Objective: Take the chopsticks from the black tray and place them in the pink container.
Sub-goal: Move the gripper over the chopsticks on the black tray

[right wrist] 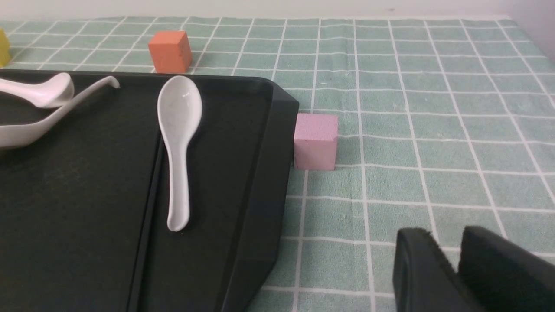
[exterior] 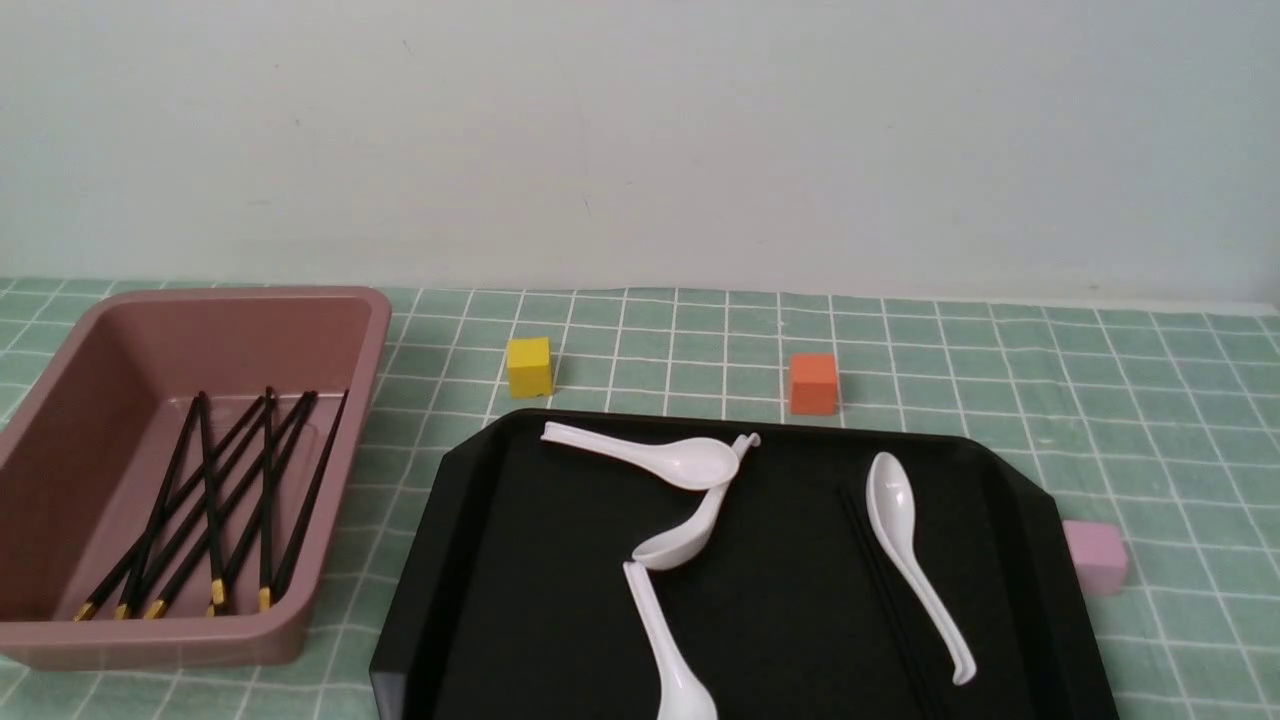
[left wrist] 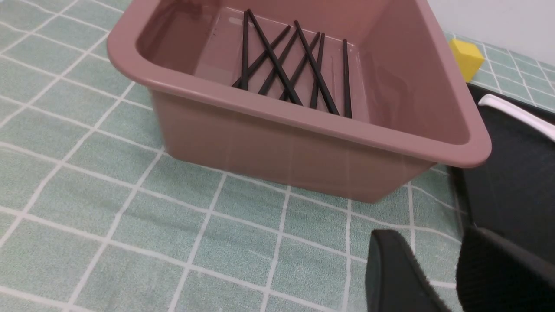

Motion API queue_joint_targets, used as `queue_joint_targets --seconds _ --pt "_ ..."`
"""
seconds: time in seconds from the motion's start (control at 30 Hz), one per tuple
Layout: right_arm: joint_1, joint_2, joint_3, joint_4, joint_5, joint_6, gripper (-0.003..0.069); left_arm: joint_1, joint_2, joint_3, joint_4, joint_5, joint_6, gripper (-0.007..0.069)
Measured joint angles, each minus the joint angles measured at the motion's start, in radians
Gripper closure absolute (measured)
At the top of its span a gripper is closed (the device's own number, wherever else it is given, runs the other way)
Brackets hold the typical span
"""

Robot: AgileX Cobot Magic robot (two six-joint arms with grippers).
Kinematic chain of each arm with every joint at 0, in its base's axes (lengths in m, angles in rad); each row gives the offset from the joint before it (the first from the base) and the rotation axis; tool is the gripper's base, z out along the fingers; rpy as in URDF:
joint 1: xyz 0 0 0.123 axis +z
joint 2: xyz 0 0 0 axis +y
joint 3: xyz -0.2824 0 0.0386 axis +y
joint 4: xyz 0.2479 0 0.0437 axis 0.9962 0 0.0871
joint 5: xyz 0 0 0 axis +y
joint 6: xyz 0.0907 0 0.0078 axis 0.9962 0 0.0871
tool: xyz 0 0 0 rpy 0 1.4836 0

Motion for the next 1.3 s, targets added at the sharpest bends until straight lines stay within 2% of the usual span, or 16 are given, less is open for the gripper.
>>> queue_joint_targets --seconds 0.1,0.17,0.33,0.4,0.6,0.67,0.77,0.93,1.1,1.2,1.3 --pt "0.0 0.0 0.0 -0.002 -0.003 0.002 0.0486 0.0 0.0 0.0 0.0 0.0 0.0 0.0386" --pt "0.0 0.0 0.001 0.048 -0.015 0.033 0.0482 0.0 0.0 0.0 0.0 0.0 0.0 0.0386" --pt "0.0 0.0 0.005 0.458 -0.062 0.305 0.0475 0.0 0.0 0.0 0.0 0.0 0.0 0.0386" --pt "0.0 0.0 0.005 0.592 -0.075 0.376 0.0474 0.0 0.0 0.0 0.0 0.0 0.0 0.0386" --pt "0.0 0.0 0.006 0.794 -0.089 0.401 0.0468 0.0 0.0 0.0 0.0 0.0 0.0 0.0386" --pt "0.0 0.0 -0.012 0.828 -0.087 0.353 0.0471 0.0 0.0 0.0 0.0 0.0 0.0 0.0386" --pt "0.0 0.002 -0.129 0.847 -0.099 0.132 0.0514 0.0 0.0 0.0 0.0 0.0 0.0 0.0386" --pt "0.0 0.177 -0.411 0.85 -0.043 -0.218 0.0661 0.0 0.0 0.0 0.0 0.0 0.0 0.0386" --pt "0.0 0.468 -0.642 0.834 0.253 -0.3 0.0665 0.0 0.0 0.0 0.0 0.0 0.0 0.0386" --pt "0.0 0.729 -0.812 0.811 0.614 -0.314 0.0658 0.0 0.0 0.0 0.0 0.0 0.0 0.0386" --pt "0.0 0.952 -0.877 0.795 0.814 -0.361 0.0652 0.0 0.0 0.0 0.0 0.0 0.0 0.0386"
